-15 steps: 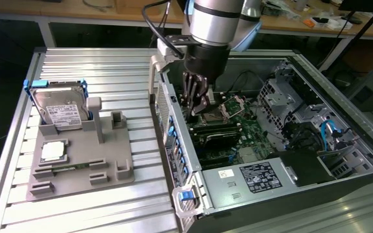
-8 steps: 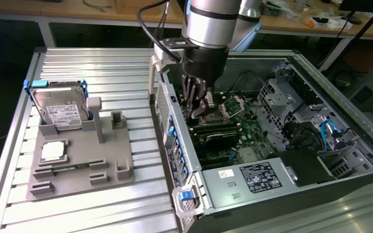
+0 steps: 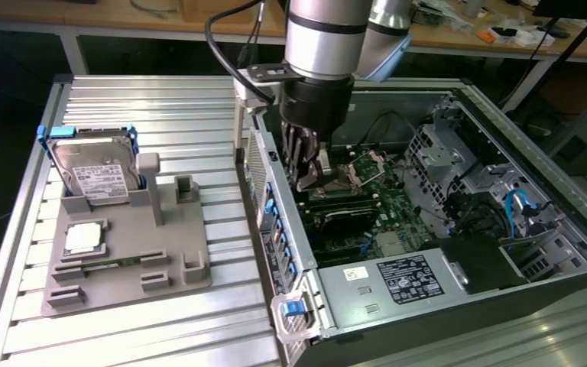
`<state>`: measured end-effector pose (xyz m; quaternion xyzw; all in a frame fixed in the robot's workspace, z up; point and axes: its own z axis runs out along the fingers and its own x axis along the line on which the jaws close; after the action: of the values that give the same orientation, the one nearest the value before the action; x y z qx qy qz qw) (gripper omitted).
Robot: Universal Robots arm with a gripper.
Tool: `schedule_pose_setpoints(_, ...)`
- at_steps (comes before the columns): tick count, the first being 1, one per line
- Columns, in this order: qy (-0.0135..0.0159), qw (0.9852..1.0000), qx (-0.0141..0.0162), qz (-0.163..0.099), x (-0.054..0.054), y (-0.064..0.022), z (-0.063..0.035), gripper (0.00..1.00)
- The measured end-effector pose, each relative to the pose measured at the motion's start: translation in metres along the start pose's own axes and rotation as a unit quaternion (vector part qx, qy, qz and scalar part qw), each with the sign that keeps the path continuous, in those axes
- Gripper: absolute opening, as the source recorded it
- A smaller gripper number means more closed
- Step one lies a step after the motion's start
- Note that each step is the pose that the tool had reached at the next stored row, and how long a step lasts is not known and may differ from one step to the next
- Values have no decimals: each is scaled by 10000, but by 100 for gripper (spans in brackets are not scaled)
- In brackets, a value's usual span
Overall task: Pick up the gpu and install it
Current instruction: 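Press down on the gpu until it lock into place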
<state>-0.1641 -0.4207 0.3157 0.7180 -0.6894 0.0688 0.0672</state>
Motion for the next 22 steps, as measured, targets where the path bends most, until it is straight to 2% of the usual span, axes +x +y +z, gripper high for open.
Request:
schedule_pose_setpoints(19, 1, 10000, 35, 6, 11, 70, 95, 10)
schedule_pose_setpoints(22, 2, 10000, 29, 5, 12, 72, 97, 10)
